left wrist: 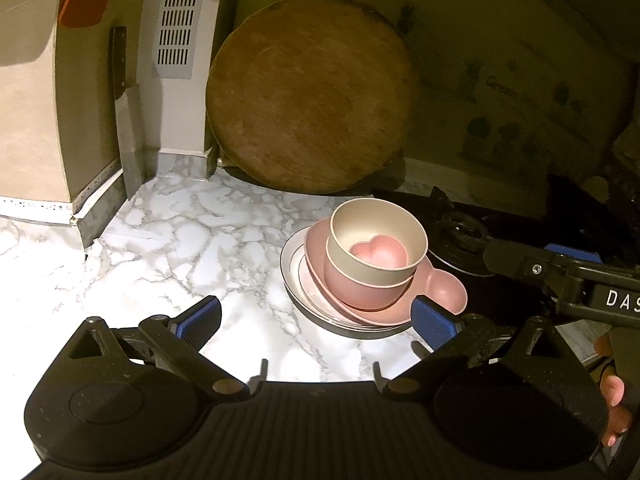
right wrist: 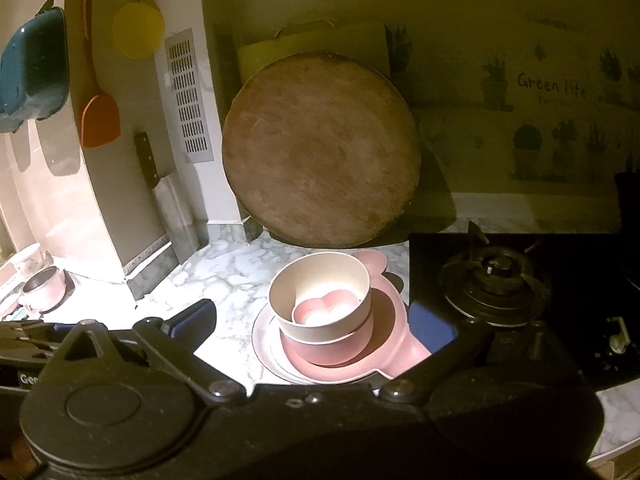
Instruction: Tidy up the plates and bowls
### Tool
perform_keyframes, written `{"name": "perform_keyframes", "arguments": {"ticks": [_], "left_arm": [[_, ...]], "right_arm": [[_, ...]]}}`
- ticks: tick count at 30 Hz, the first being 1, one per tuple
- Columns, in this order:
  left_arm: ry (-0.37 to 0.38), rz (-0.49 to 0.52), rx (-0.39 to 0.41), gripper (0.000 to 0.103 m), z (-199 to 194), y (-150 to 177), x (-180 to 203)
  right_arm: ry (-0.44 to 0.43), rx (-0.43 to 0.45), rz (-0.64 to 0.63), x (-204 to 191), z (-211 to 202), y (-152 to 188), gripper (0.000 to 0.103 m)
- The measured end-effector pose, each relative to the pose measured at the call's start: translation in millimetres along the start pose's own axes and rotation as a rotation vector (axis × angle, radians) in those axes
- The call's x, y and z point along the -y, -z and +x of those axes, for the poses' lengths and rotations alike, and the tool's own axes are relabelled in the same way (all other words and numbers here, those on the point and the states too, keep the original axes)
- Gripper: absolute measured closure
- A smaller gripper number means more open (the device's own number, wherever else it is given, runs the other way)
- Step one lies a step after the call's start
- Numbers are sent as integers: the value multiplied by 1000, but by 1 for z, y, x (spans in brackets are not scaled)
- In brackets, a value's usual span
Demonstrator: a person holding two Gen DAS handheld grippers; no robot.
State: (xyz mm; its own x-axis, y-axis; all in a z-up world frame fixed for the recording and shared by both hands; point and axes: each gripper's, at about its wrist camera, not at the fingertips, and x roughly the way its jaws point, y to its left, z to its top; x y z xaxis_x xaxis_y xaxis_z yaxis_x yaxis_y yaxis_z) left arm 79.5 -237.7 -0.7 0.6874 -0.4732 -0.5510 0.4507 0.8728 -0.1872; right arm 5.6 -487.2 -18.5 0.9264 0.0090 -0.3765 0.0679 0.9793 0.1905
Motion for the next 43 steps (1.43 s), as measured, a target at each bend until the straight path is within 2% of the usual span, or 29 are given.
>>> {"name": "perform_keyframes", "arguments": {"ticks": [18, 43], "left_arm": [[51, 10, -2, 2, 1, 2, 9], [64, 17, -3, 2, -2, 7, 12]], "right_arm": [[53, 4, 41, 11, -12, 6, 0], [50, 1, 63, 14, -19, 12, 0]]}}
